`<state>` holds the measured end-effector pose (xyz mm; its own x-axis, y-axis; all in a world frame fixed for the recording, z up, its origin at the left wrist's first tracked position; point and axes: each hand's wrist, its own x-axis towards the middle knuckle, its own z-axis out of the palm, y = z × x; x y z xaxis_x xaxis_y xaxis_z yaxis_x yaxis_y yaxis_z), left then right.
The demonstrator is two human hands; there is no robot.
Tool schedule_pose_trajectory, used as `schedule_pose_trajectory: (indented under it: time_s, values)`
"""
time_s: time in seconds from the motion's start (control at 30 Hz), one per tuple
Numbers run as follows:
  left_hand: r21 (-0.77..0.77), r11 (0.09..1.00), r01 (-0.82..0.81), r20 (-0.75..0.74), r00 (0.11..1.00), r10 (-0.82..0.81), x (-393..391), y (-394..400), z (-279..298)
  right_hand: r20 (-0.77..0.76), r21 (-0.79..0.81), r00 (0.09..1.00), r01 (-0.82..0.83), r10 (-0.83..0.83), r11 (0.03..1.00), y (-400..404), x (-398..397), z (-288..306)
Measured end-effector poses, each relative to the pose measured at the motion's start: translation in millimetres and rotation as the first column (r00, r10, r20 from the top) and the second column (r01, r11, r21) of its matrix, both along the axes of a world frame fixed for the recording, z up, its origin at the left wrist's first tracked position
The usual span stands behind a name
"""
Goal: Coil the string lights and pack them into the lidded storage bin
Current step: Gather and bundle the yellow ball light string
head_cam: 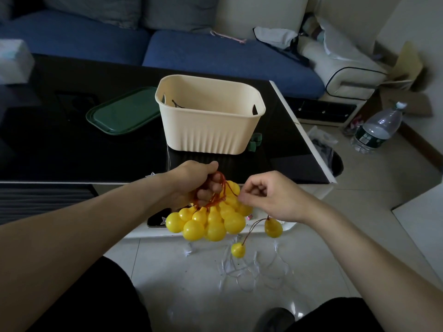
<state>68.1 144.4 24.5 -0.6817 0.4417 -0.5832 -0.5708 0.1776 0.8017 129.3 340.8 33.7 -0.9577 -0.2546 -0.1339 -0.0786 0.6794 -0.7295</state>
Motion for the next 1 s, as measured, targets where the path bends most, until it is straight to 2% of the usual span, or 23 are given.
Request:
schedule_pose_trajectory:
  time_s: [0.1,0.23,0.33,0.47,0.57,0.67,0.87,0.93,1.0]
  values:
    - [0.088,0.994,-0.063,0.064,0.996,0.058,0.2,4.8,2.6,-0.019,0.086,0.999,-0.039,0.04,0.996,-6.8,0.7,1.4]
    - [0.117,0.986,-0.117,0.1,0.989,0.105,3.6,11.2,6.3,-0.06,0.308,0.994,-0.074,0.096,0.948,-12.1,1.6,7.0]
    - [0.151,0.977,-0.152,0.135,0.982,0.132,5.2,14.9,7.9,-0.008,0.392,0.986,-0.15,0.167,0.907,-17.6,4.9,6.5]
    - [0.166,0.971,-0.175,0.148,0.977,0.151,4.1,17.1,2.7,-0.059,0.404,0.971,-0.187,0.23,0.895,-26.4,10.5,9.1]
    - [0.163,0.974,-0.154,0.125,0.983,0.134,5.5,16.5,4.3,-0.116,0.338,0.976,-0.135,0.183,0.931,-26.5,9.4,10.4]
    - [0.182,0.982,-0.046,0.116,0.993,0.025,9.2,13.7,8.8,-0.136,0.269,0.984,-0.077,0.117,0.96,-26.8,8.4,13.6]
    - [0.215,0.966,0.142,-0.015,0.99,-0.142,18.2,15.1,4.8,-0.241,0.242,0.959,-0.089,0.149,0.966,-39.7,8.9,15.2]
    - [0.187,0.962,0.2,-0.056,0.98,-0.193,21.6,17.5,3.7,-0.254,0.235,0.957,-0.077,0.138,0.969,-41.7,9.1,15.8]
    - [0.093,0.956,0.277,-0.081,0.96,-0.27,21.9,18.8,1.9,-0.222,0.214,0.967,-0.075,0.124,0.974,-42.3,10.0,16.0]
